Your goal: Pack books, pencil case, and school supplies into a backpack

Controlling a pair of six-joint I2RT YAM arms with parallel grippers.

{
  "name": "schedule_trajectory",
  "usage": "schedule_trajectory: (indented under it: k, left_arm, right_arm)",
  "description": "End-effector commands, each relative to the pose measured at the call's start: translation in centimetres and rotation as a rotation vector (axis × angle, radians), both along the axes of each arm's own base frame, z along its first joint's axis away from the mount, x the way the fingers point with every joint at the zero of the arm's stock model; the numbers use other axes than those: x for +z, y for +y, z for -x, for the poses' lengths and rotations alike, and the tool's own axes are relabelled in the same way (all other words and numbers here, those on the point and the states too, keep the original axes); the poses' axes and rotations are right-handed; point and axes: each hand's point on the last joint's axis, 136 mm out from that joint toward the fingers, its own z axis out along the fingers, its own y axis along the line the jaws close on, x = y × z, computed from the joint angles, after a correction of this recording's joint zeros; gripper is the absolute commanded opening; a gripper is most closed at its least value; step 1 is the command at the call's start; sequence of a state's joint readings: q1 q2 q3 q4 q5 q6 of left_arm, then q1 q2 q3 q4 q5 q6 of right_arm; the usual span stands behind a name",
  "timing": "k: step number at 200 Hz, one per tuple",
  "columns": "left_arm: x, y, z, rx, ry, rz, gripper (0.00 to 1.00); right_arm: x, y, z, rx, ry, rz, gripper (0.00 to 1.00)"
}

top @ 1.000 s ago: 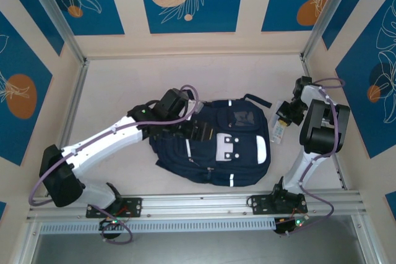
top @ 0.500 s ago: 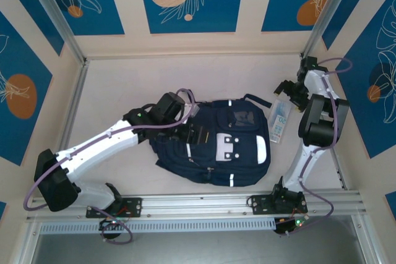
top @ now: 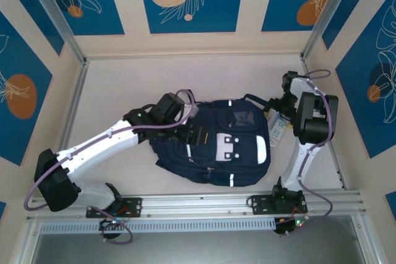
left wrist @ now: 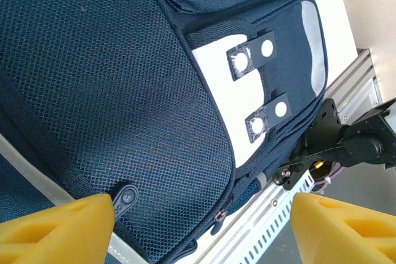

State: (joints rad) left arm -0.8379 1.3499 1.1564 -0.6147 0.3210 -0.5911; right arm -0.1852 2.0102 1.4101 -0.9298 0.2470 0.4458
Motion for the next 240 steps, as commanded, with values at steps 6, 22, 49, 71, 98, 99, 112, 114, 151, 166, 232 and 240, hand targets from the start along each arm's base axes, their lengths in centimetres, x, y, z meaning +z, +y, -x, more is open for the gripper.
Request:
schedule_trajectory:
  k: [6,22,49,71,98,99,112,114,151,166,232,240]
  left_arm:
    - [-0.2,0.2,-0.1,-0.018,-0.001,-0.011,0.75]
    - [-0.5,0.1,-0.1,-0.018,0.004,-0.011,0.75]
    - [-0.5,-0.1,-0.2,-0.015,0.013,-0.004,0.75]
    - [-0.4,0.0,-0.2,-0.013,0.009,-0.004,0.75]
    - [-0.3,0.1,-0.3,-0.012,0.004,-0.004,0.75]
    - [-0.3,0.1,-0.3,-0.013,0.004,-0.003,0.75]
    - [-0.4,0.1,-0.2,-0.012,0.005,-0.004,0.75]
    - [-0.4,0.1,-0.2,-0.013,0.004,-0.003,0.75]
    - [-0.5,0.3,-0.2,-0.009,0.002,-0.004,0.75]
    - [-0.5,0.4,-0.2,-0.008,0.002,-0.005,0.75]
    - [-0.8,0.9,0.0,0.007,0.015,-0.016,0.75]
    - [-0.7,0.9,0.0,0.006,0.013,-0.018,0.75]
  right_arm:
    - [1.0,-1.2,2.1,-0.061,0.0,-0.007,0.98]
    - [0.7,-0.9,2.3,-0.051,-0.005,-0.029,0.98]
    - [-0.8,-0.5,3.3,-0.041,0.07,-0.019,1.0]
    - [-0.1,-0.8,3.1,-0.076,0.045,0.001,1.0]
    - [3.0,-1.9,2.3,-0.21,-0.054,-0.011,1.0]
    - [3.1,-1.9,2.3,-0.218,-0.058,-0.012,1.0]
    - [4.5,-2.3,2.5,-0.312,-0.101,-0.021,1.0]
    - [4.6,-2.3,2.5,-0.323,-0.107,-0.021,1.0]
    - [5.0,-2.3,3.6,-0.464,-0.129,-0.05,1.0]
    - [4.1,-2.0,3.7,-0.476,-0.108,-0.065,1.0]
    - [-0.4,-0.8,3.6,-0.418,0.012,-0.079,1.0]
    - [-0.9,-0.7,3.8,-0.424,0.034,-0.079,1.0]
